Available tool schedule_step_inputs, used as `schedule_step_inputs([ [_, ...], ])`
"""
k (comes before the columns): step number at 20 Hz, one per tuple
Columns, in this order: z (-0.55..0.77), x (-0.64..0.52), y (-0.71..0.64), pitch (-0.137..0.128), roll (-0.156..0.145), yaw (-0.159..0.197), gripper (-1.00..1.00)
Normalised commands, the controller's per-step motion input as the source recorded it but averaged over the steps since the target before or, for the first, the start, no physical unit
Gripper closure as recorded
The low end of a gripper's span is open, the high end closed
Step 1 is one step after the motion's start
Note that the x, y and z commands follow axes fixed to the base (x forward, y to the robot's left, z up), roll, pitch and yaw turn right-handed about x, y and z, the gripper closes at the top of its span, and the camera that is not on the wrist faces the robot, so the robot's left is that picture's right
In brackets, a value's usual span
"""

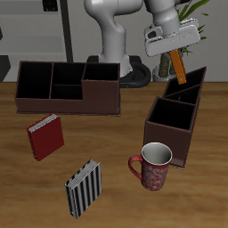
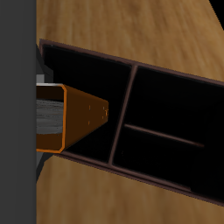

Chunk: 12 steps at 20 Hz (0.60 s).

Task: Place the orange book into the left desk caddy's left compartment

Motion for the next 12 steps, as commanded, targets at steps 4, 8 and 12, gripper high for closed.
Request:
schedule_step_inputs([
  [4,-0.03,0.02,0.03,0.003,0.014,0.011,1.00],
  [8,0.01,0.02,0.04,-0.005,0.010,0.015,1.00],
  [12,0.09,0.02,0.03,-0.014,0.007,0.012,1.00],
])
